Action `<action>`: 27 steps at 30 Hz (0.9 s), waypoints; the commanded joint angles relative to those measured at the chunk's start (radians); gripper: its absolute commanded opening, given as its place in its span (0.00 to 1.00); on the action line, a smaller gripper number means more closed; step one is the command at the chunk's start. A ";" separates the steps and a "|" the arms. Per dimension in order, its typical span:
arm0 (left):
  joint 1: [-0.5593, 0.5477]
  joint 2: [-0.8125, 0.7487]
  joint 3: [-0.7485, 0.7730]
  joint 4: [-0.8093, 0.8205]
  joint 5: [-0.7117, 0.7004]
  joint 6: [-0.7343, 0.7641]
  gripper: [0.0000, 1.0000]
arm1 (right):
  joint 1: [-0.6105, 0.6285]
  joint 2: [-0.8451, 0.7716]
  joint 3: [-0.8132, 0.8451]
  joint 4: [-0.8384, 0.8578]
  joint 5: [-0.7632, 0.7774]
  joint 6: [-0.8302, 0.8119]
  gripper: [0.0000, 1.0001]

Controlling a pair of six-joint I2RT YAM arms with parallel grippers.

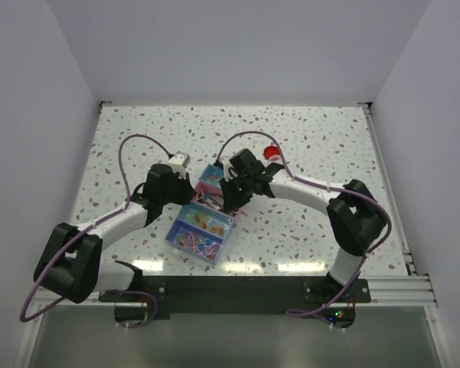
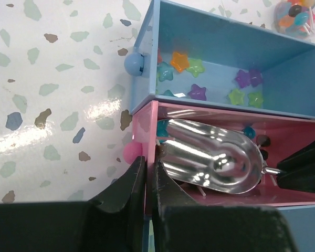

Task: Pack the candies
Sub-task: Scoop the fake candies from the storage box.

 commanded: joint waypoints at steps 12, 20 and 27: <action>-0.011 -0.036 0.081 -0.072 -0.048 0.027 0.00 | -0.068 -0.143 -0.094 0.272 -0.123 -0.067 0.00; -0.011 -0.038 0.087 -0.064 -0.038 0.029 0.00 | -0.068 -0.123 -0.150 0.313 -0.098 -0.111 0.00; -0.011 -0.032 0.085 -0.047 -0.005 0.024 0.01 | -0.068 -0.057 -0.153 0.331 -0.108 -0.133 0.00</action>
